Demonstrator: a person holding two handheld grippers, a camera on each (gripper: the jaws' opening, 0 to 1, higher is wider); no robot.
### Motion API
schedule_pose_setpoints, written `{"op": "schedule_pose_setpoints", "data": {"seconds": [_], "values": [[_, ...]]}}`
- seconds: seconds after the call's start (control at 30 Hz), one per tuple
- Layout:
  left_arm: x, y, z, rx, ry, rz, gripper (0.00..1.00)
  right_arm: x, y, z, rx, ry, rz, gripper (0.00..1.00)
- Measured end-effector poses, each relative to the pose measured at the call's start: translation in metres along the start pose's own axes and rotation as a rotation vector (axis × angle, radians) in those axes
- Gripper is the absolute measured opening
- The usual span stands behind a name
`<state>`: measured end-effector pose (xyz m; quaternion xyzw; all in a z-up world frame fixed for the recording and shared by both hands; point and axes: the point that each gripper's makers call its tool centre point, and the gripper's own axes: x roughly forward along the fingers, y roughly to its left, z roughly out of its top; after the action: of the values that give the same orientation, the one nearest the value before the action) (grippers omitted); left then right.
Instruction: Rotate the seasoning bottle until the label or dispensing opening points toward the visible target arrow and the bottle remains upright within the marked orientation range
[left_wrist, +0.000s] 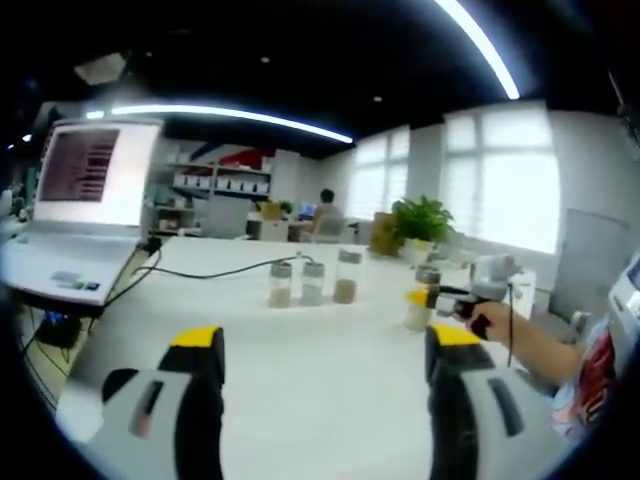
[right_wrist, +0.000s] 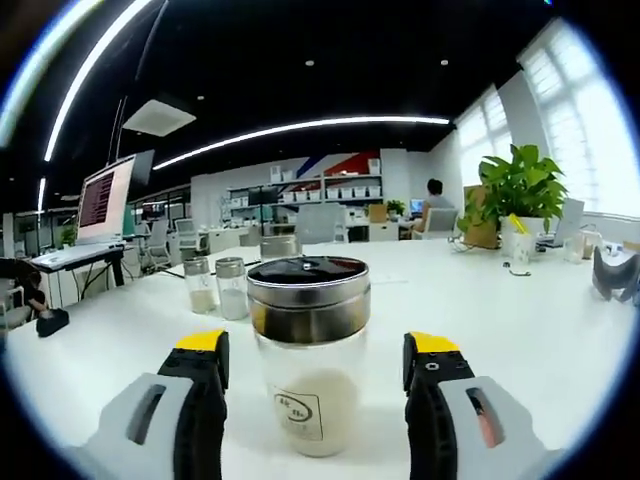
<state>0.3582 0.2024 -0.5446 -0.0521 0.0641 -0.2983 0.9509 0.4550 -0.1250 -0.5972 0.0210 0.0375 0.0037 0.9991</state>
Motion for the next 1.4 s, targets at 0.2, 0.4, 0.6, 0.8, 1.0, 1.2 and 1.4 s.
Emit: {"op": "schedule_pose_setpoints", "data": {"seconds": [0.2,0.4,0.6,0.8,1.0,1.2,1.4], "values": [[0.0,0.0,-0.001,-0.002,0.004,-0.002,0.87,-0.012,0.009,0.014,-0.026,-0.034,0.054,0.7],[-0.002,0.001,0.001,-0.005,-0.005,0.002,0.87,-0.014,-0.004,0.014,0.011,-0.024,0.05,0.67],[-0.001,0.0,-0.001,-0.009,0.002,-0.001,0.87,-0.011,-0.009,0.017,0.029,-0.044,0.017,0.59],[-0.001,0.0,-0.002,-0.013,0.005,-0.006,0.87,-0.008,0.0,0.018,0.032,-0.046,0.056,0.47],[-0.002,0.002,-0.002,-0.017,0.007,-0.003,0.87,-0.007,0.005,0.018,0.02,-0.05,0.08,0.4],[-0.002,0.003,-0.002,-0.02,0.006,0.0,0.87,-0.007,0.005,0.018,-0.006,-0.043,0.088,0.39],[-0.001,0.002,-0.003,-0.02,0.011,-0.003,0.87,-0.006,0.005,0.017,-0.034,-0.027,0.115,0.39]]}}
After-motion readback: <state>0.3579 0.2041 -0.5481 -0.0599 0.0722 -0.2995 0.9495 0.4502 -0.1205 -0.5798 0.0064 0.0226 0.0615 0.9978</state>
